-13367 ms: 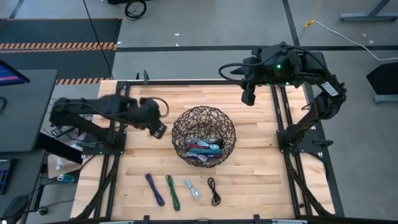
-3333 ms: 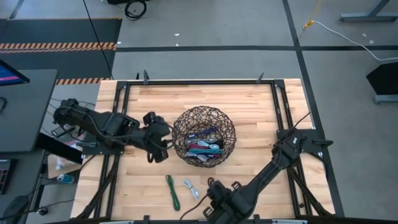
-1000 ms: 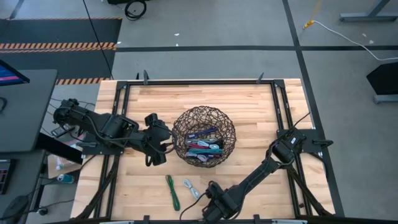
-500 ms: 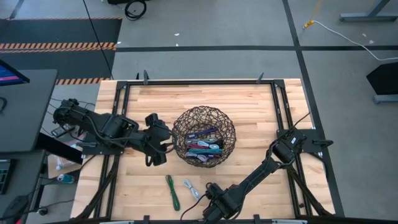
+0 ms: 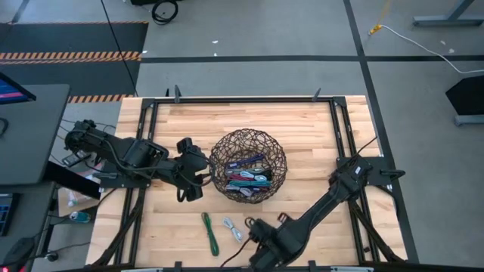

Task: Pick and place USB-C Cables
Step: Put the black charger cable into the black mesh basket

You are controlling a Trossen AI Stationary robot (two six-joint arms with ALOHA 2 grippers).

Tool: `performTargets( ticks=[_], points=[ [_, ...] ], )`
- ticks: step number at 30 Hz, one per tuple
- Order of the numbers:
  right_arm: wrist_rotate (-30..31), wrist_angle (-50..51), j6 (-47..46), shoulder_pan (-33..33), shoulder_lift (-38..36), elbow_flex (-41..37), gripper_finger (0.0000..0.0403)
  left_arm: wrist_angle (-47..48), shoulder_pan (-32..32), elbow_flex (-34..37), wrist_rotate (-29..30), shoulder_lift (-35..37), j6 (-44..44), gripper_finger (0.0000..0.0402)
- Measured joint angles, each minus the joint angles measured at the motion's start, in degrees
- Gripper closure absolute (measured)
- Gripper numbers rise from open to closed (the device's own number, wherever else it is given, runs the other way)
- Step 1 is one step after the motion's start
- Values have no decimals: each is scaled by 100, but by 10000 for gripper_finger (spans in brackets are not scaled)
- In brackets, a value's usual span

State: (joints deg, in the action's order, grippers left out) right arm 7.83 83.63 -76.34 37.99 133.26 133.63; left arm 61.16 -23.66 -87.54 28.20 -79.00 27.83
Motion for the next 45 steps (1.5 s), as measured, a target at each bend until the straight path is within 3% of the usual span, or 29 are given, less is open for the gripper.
performTargets(
  ticks=[5,12,27,37,45],
  points=[
    [702,92,544,-243,-779,-269,395,-8,-2,1,1,2,-4,230],
    [1315,146,2123,-964,-1610,-272,395,7,-4,0,-1,4,-50,230],
    [1529,624,4895,-3003,-2480,-272,395,35,-4,0,-2,4,-205,230],
    [287,545,6978,-4335,-2560,-276,395,-8,-4,0,-2,4,40,230],
    [-668,236,8099,-4882,-2560,-290,395,-8,-7,0,-2,4,327,230]
  ],
)
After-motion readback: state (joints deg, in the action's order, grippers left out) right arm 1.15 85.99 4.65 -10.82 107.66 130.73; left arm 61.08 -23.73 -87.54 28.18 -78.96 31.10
